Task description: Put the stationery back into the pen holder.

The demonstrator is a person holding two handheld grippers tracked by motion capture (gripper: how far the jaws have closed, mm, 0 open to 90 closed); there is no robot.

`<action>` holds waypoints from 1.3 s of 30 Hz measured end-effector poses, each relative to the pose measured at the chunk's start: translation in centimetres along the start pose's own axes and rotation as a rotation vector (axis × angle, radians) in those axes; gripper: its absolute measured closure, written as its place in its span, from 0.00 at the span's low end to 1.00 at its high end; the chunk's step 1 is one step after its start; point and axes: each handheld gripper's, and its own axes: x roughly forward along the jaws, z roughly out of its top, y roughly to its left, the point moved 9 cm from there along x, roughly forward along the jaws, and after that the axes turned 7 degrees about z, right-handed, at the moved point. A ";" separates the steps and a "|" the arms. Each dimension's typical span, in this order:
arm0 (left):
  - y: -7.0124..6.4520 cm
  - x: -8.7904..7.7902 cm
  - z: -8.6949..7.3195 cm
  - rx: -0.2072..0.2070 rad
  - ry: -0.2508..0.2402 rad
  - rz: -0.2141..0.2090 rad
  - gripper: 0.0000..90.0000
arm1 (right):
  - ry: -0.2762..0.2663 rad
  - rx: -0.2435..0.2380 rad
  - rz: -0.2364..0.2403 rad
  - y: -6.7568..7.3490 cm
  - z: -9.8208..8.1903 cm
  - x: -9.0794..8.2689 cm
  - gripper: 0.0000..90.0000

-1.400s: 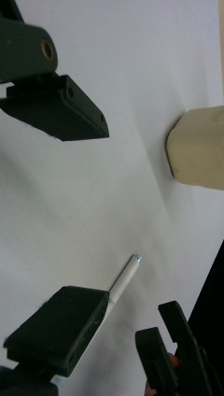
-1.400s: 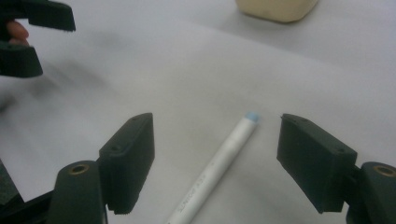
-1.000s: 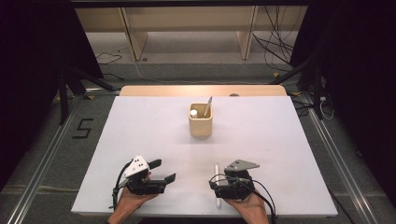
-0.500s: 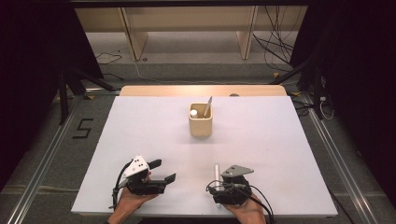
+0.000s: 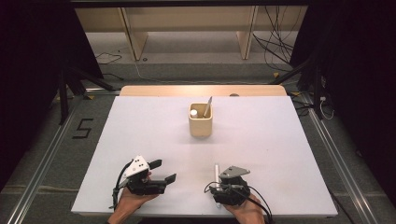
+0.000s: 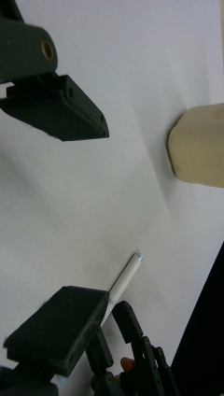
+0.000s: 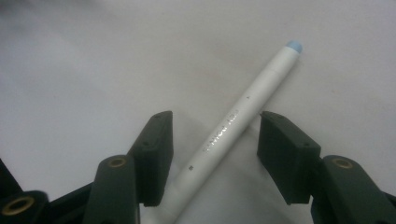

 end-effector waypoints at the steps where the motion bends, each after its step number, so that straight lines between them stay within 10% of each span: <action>1: 0.0 0.0 0.0 -0.001 0.001 0.000 0.20 | 0.001 -0.008 -0.006 0.0 0.0 0.0 0.53; 39: -0.1 0.0 0.0 0.002 0.002 0.002 0.20 | 0.018 -0.064 -0.017 0.4 0.0 0.1 0.88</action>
